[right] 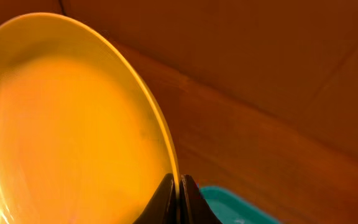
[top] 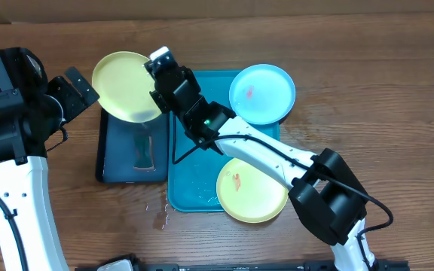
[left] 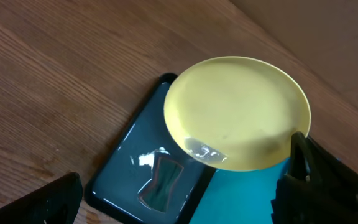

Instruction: Clean dirty plates on tray and stack at the side

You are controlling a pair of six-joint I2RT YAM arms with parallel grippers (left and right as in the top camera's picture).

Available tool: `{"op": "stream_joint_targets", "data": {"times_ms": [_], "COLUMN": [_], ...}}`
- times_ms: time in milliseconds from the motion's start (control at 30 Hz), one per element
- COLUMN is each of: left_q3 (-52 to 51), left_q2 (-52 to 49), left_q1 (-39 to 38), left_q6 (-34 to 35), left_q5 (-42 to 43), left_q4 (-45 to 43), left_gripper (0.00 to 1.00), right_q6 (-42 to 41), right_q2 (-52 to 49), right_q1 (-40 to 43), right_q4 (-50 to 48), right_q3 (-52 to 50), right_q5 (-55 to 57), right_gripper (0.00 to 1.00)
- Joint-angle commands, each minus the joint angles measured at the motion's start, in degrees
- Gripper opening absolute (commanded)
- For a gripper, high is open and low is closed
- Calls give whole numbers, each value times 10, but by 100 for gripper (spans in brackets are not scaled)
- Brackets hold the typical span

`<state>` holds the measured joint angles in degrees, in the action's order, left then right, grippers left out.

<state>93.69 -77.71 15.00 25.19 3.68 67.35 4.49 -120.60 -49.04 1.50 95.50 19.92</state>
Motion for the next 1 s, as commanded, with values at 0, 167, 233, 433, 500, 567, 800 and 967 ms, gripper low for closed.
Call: {"op": "stream_joint_targets", "data": {"times_ms": [0, 167, 233, 433, 500, 567, 800, 967], "left_q3": [3, 3, 3, 3, 3, 3, 3, 3], "left_q2": [-4, -4, -4, -4, -4, -4, -4, -4], "left_q1": [0, 0, 0, 0, 0, 0, 0, 0], "left_q6": [6, 6, 6, 6, 6, 6, 6, 6], "left_q5": [4, 4, 4, 4, 4, 4, 4, 4], "left_q4": [-1, -1, -1, -1, -1, 0, 0, -1], "left_gripper": [100, 100, 100, 100, 100, 100, 100, 100], "right_q6": [117, 220, 250, 310, 322, 335, 401, 450], "right_q2": [4, 4, 5, 5, 5, 5, 5, 5], "right_q1": [-15, -27, -30, -35, -35, -35, -35, -41], "right_q4": [-27, -78, -100, -161, -174, -183, -232, -262], "right_q3": [13, 13, 13, 13, 13, 13, 13, 13], "right_q5": [7, 40, 59, 94, 97, 97, 99, 101], "right_gripper": [4, 4, 4, 4, 4, 4, 4, 4]}}
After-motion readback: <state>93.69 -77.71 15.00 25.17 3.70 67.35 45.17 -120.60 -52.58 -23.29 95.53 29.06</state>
